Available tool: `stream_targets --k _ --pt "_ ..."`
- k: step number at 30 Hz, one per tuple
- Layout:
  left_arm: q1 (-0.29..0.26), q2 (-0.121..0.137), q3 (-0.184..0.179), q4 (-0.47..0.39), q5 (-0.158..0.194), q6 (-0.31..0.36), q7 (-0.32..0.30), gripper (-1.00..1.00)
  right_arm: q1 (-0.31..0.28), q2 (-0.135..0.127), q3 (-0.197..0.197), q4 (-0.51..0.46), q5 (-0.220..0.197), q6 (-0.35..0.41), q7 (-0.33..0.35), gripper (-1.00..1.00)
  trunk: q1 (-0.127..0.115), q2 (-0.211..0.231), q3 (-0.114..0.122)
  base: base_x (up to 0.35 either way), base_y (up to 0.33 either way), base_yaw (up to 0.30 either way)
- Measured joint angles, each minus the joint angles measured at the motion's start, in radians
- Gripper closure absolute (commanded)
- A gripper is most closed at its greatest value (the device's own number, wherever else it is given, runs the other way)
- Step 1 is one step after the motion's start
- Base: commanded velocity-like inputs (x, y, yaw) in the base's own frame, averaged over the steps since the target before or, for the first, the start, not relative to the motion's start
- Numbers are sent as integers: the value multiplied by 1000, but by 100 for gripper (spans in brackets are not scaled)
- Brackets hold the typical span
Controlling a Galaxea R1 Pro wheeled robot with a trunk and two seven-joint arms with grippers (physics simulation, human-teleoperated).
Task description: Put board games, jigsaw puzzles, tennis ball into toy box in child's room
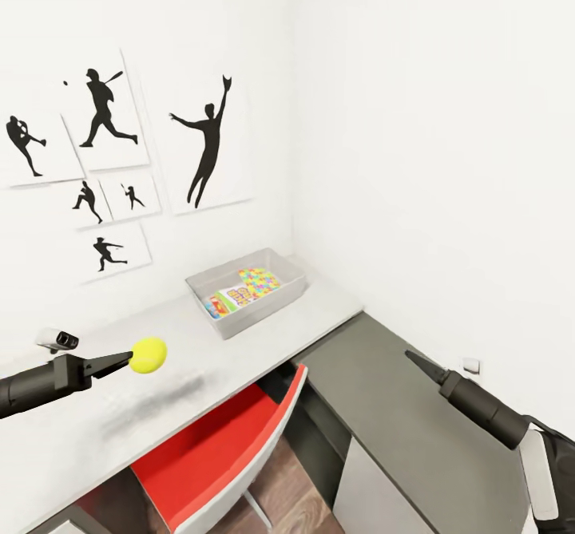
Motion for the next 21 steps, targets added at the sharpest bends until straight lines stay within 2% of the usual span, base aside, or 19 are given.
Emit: stream_targets --k 10,21 --pt "0 1 2 0 0 0 0 100 0 0 1 0 1 0 0 -100 0 0 1 64 35 17" --pt "0 1 4 0 0 0 0 100 0 1 0 1 0 -1 3 -100 0 0 1 227 160 0"
